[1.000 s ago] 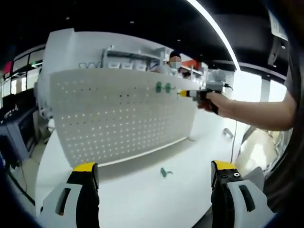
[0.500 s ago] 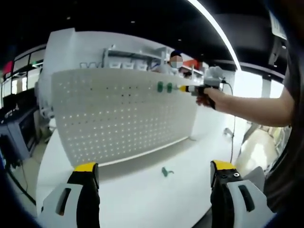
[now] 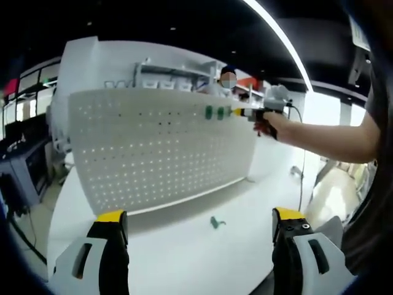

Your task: Insert the hook assembly into the mounting plate slot until the hook locks in place.

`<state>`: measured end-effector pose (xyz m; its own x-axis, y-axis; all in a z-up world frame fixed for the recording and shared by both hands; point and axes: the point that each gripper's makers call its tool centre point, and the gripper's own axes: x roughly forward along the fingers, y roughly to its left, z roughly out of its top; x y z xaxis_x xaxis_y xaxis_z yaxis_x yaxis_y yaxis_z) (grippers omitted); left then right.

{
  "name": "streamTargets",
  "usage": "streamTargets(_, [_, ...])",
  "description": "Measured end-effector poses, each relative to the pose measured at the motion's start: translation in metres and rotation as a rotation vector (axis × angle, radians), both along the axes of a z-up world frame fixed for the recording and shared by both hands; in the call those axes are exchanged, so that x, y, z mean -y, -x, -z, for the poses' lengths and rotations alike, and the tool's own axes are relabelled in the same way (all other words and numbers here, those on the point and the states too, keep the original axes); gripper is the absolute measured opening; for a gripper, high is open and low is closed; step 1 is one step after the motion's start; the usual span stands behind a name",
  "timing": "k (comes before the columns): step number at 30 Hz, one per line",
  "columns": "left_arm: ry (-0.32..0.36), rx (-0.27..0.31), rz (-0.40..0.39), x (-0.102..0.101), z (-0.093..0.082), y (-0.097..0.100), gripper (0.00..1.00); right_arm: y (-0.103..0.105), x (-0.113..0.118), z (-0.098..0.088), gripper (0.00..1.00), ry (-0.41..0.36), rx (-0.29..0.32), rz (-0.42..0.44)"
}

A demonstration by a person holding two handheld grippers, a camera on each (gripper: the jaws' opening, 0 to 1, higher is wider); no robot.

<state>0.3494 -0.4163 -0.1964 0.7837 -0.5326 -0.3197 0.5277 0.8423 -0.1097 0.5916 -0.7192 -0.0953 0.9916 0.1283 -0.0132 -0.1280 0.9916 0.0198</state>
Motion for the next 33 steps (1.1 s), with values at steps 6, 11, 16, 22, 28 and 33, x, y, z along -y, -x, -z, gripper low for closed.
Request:
streamTargets(6, [0.003, -0.007, -0.004, 0.000, 0.002, 0.000, 0.99, -0.003, 0.001, 0.004, 0.01, 0.004, 0.001, 0.008])
streamTargets(11, [0.003, -0.008, -0.003, 0.000, 0.003, -0.001, 0.99, -0.006, 0.002, 0.006, 0.01, 0.000, -0.003, 0.013])
streamTargets(16, [0.004, -0.010, -0.008, -0.002, 0.003, -0.002, 0.99, -0.008, 0.002, 0.010, 0.01, 0.011, -0.003, 0.017])
streamTargets(22, [0.008, -0.014, -0.011, -0.003, 0.005, -0.003, 0.98, -0.009, 0.004, 0.010, 0.01, 0.044, -0.006, 0.020])
streamTargets(28, [0.001, -0.011, -0.009, -0.002, 0.004, -0.001, 0.99, -0.014, 0.005, 0.015, 0.01, 0.078, -0.049, 0.014])
streamTargets(33, [0.002, -0.010, -0.020, -0.007, 0.004, 0.000, 0.99, -0.010, 0.004, 0.013, 0.05, 0.071, -0.051, 0.016])
